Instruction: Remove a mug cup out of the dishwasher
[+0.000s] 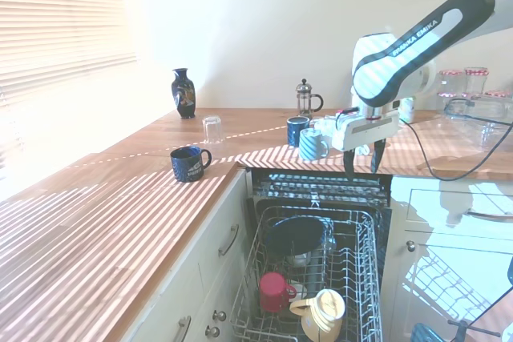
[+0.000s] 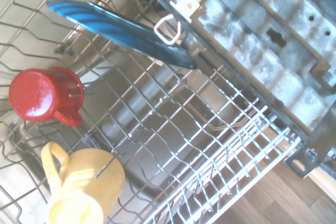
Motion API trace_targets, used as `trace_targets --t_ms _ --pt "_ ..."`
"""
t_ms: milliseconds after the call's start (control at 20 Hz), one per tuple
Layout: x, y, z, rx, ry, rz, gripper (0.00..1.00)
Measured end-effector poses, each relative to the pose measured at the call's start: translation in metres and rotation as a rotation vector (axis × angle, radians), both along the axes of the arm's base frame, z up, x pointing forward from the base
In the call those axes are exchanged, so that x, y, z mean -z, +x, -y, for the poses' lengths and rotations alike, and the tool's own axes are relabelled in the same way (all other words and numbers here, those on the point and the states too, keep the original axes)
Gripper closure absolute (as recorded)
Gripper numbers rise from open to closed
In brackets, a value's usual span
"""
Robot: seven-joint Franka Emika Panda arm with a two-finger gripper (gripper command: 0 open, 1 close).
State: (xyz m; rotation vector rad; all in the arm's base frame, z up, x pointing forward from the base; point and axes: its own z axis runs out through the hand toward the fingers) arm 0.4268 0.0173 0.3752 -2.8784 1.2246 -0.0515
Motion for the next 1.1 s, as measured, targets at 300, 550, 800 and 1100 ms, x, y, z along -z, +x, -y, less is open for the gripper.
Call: trace_targets --t_ms 300,550,800,1100 --pt "0.015 -0.002 -0.031 -0.091 -0.007 0.07 0.0" --pt "0.058 -0.008 -0.091 -0.291 -0.017 0.094 0.0" --pt "0.107 -0.011 -0.128 -0.47 -0.059 0.059 0.0" --pt "0.17 -0.017 -0.186 -0.641 -0.126 -0.015 0.0"
